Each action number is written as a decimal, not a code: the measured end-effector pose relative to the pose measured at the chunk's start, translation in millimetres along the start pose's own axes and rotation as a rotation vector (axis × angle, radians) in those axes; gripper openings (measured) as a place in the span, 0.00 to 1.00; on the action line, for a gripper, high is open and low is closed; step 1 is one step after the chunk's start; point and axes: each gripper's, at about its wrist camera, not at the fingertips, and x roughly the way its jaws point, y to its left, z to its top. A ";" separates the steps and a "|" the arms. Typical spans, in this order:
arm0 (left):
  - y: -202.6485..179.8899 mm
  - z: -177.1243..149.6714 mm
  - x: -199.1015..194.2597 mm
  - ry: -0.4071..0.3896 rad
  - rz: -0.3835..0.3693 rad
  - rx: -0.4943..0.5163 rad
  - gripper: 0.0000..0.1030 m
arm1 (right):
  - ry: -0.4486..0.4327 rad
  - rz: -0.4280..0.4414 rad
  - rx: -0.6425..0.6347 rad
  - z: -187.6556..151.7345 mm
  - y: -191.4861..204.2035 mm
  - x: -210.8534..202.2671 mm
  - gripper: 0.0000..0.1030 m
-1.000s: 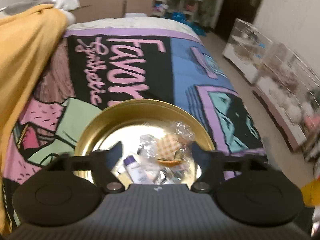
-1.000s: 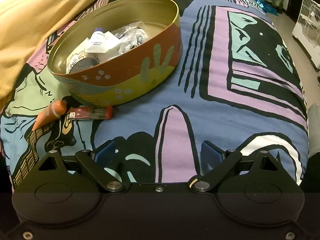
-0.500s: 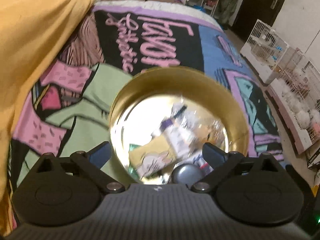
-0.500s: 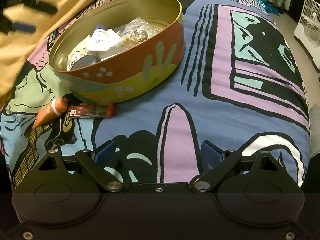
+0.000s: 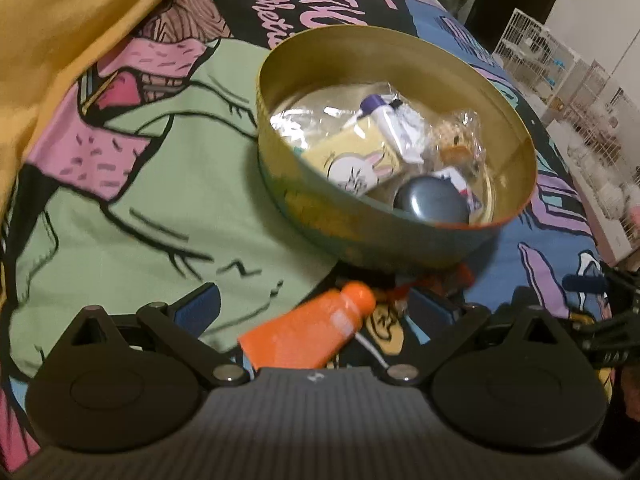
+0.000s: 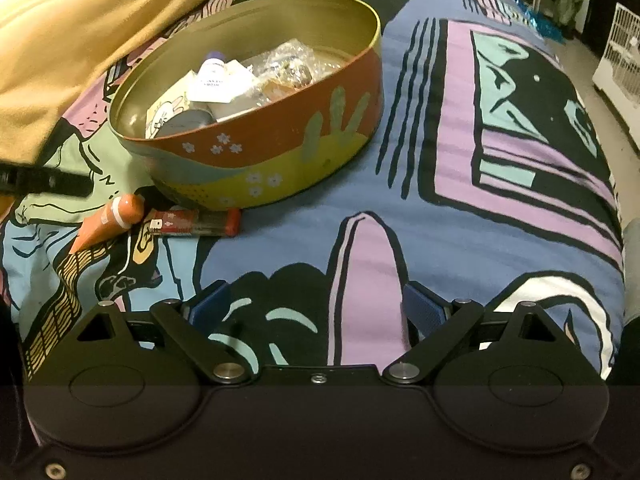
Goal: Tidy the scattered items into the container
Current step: 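Move the right gripper onto the red-and-clear lighter beside the tin, then close the right gripper on the lighter and lift it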
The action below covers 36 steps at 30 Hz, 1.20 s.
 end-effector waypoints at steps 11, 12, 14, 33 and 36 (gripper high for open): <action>28.3 -55.9 -2.9 -0.081 -0.025 -0.190 1.00 | 0.009 0.011 -0.001 -3.5 20.2 1.8 0.91; 29.1 -60.4 -3.3 -0.090 -0.021 -0.182 1.00 | 0.020 0.019 0.005 -3.5 23.4 4.2 0.91; 29.0 -66.1 -5.7 -0.110 -0.012 -0.168 1.00 | 0.042 0.025 0.010 -2.2 32.7 10.1 0.91; 32.6 -69.4 -6.7 -0.213 -0.036 -0.209 1.00 | 0.098 -0.035 0.026 48.0 100.3 73.4 0.92; 34.3 -69.4 -7.0 -0.220 -0.034 -0.220 1.00 | 0.102 -0.066 0.028 50.2 105.4 80.2 0.93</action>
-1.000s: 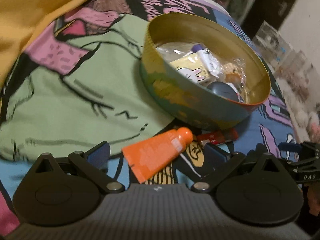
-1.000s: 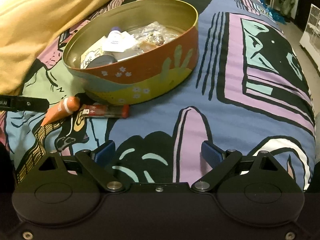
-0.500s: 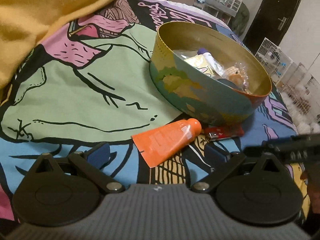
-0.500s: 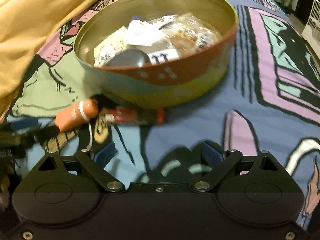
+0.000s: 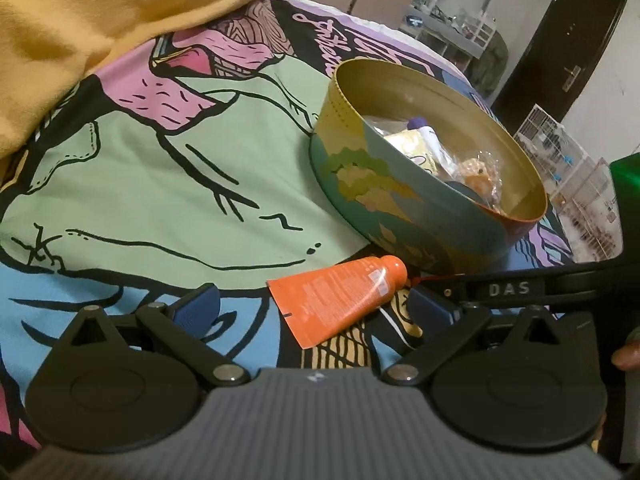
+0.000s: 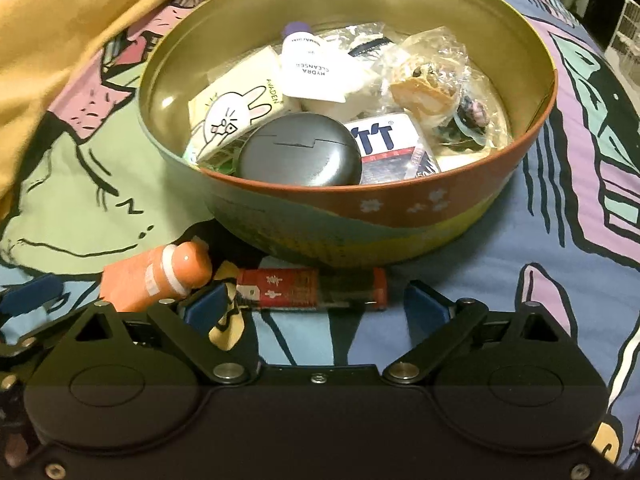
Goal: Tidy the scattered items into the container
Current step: 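Close the right gripper on the lighter and lift it, then carry the lighter over the tin and open the right gripper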
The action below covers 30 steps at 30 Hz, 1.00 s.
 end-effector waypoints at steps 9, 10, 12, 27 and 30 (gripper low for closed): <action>0.2 -0.7 0.7 0.001 -0.002 -0.001 1.00 | -0.004 -0.088 -0.082 -5.1 20.9 1.3 0.78; 0.3 -0.7 0.9 0.001 -0.002 -0.001 1.00 | -0.003 -0.087 -0.079 -6.2 19.2 -0.4 0.78; 0.1 -0.9 1.1 0.003 -0.002 0.002 1.00 | 0.002 -0.078 -0.068 -8.5 14.4 -6.1 0.78; -4.3 -2.2 1.2 0.005 0.003 0.026 1.00 | -0.017 -0.054 0.007 -37.7 -65.3 -93.0 0.78; -6.6 -2.9 0.9 0.004 -0.004 0.037 1.00 | -0.034 -0.057 0.034 -34.0 -79.8 -111.2 0.78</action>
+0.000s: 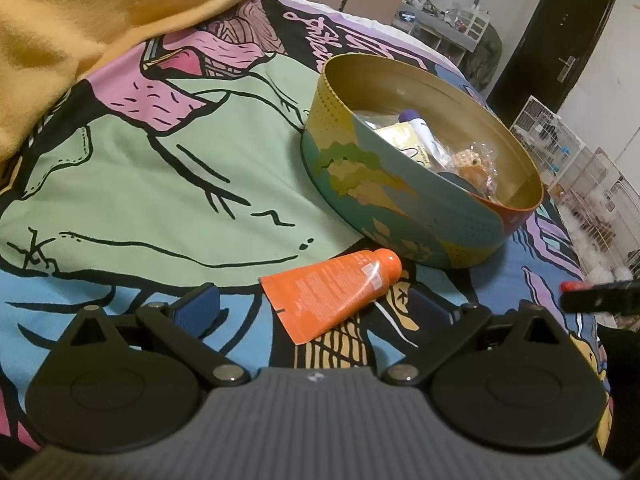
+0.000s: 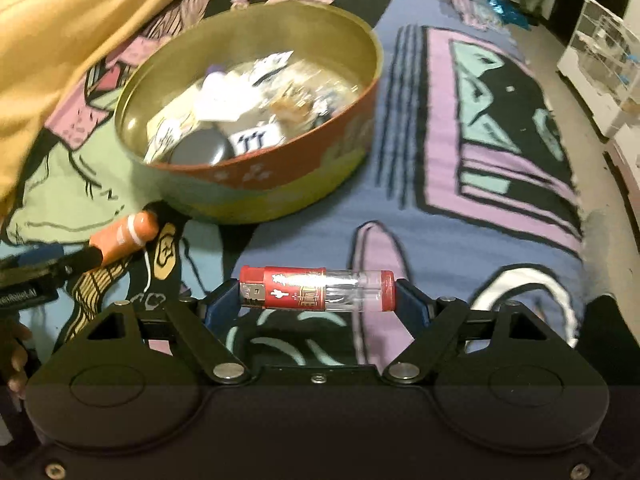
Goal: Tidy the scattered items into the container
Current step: 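Carry the lighter over the tin and open the right gripper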
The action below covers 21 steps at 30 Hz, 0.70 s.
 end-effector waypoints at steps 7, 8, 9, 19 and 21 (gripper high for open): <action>-5.5 -1.5 -1.1 -0.007 -0.020 0.028 1.00 | -0.037 0.000 0.028 16.2 -18.1 -32.0 0.78; -6.0 -1.5 -1.8 -0.011 -0.026 0.030 1.00 | -0.042 -0.006 0.025 18.5 -18.9 -36.0 0.78; -6.4 -1.5 -2.4 -0.015 -0.030 0.033 1.00 | -0.047 -0.010 0.024 21.2 -19.5 -40.1 0.78; -7.2 -1.3 -2.9 -0.018 -0.046 0.033 1.00 | -0.120 -0.008 -0.008 58.6 -8.7 -69.4 0.78; -6.9 -1.4 -3.2 -0.021 -0.047 0.030 1.00 | -0.134 0.002 -0.019 67.5 -3.3 -73.7 0.78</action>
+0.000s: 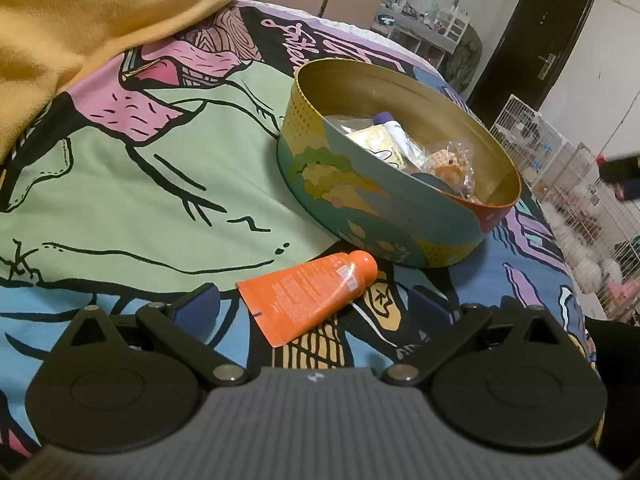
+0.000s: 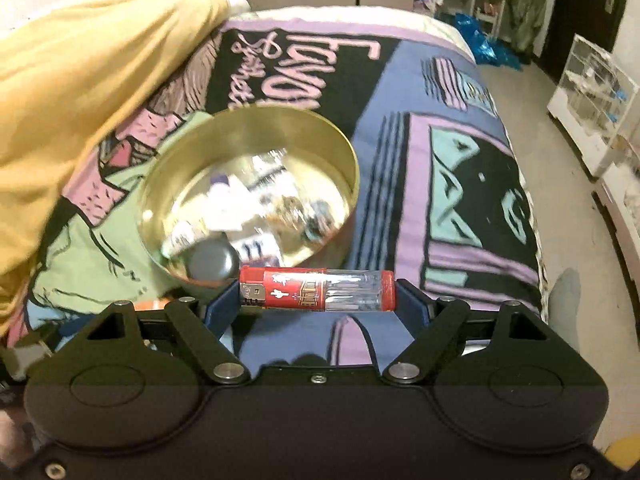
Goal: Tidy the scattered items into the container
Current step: 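Carry the lighter over the tin and open the right gripper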
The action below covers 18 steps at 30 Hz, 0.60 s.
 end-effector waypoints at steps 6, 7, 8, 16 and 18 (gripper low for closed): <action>0.9 0.5 -1.0 -0.010 -0.011 -0.010 1.00 | -0.025 0.031 -0.045 30.3 26.6 2.9 0.78; 1.1 0.5 -1.1 -0.011 -0.012 -0.012 1.00 | -0.027 0.034 -0.051 34.7 31.8 4.8 0.78; 1.3 0.7 -1.2 -0.012 -0.014 -0.013 1.00 | -0.025 0.038 -0.061 39.7 38.2 7.8 0.78; 3.6 1.2 -1.3 -0.015 -0.026 -0.029 1.00 | -0.007 0.023 -0.137 62.5 80.4 36.7 0.78; 4.1 1.2 -1.7 -0.016 -0.029 -0.032 1.00 | -0.005 -0.004 -0.155 66.0 87.7 44.3 0.82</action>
